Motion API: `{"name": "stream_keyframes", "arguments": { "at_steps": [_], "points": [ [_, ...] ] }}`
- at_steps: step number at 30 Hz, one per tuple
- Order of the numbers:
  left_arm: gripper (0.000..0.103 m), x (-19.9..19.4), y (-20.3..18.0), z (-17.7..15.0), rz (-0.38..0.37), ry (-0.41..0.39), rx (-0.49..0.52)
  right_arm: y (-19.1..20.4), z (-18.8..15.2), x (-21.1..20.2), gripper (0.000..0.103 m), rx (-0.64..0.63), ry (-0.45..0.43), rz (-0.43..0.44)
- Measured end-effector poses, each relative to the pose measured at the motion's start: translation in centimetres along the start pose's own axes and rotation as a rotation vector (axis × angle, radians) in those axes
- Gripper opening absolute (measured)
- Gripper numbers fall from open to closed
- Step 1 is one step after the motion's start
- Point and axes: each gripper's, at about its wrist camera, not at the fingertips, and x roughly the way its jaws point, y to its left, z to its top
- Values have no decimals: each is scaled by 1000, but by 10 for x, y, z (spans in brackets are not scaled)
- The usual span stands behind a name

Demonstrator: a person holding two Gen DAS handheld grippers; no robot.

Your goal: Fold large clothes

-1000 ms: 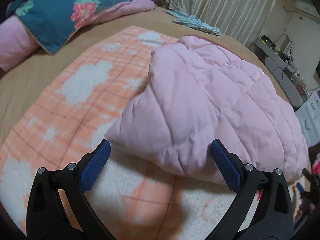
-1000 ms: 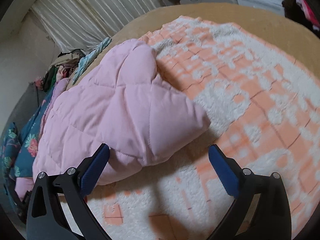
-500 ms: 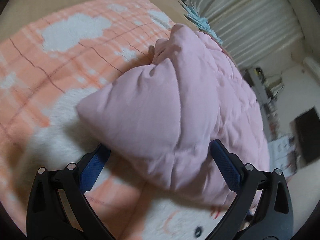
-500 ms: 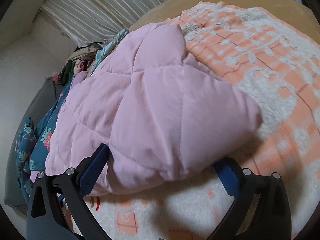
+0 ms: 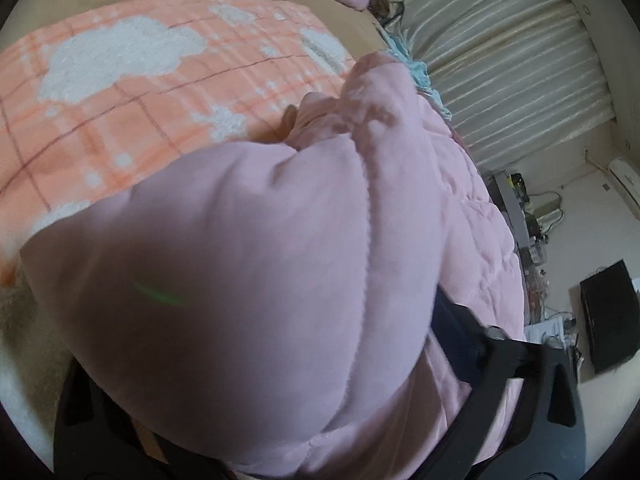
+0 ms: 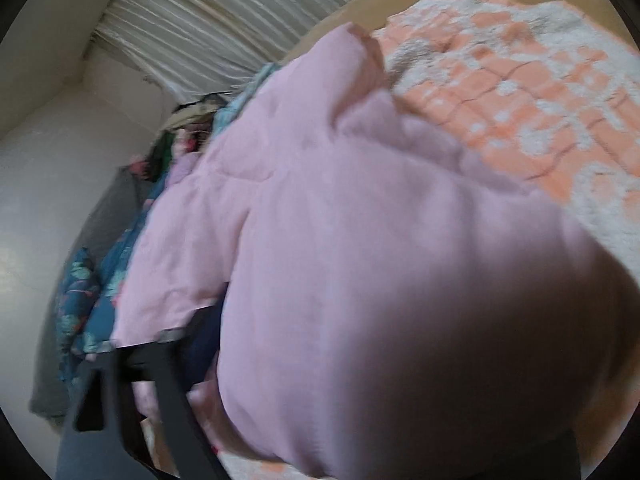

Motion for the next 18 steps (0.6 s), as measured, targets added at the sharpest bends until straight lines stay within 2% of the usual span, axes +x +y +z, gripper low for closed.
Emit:
{"name": "stream_keyframes", "arguments": {
  "at_steps": [1, 3, 6, 10, 14, 18],
  "points": [
    [68, -2, -3, 0, 1, -6, 18, 2, 1, 0, 58, -8, -2, 7],
    [45, -10, -17, -1, 12, -27, 90, 16, 1, -5, 43, -83, -17, -6],
    [31, -25, -39, -4, 46, -67, 200, 44, -1, -15, 35, -227, -58, -75],
    [27, -50, -63, -10, 73, -112, 319, 75, -9, -30, 31, -364, -107, -136],
    [25, -76, -80, -16, 77, -147, 409, 104, -19, -54, 29, -475, -166, -149],
    [25, -102, -89, -24, 83, -154, 470, 119, -24, -79, 28, -531, -199, -155]
  ]
}}
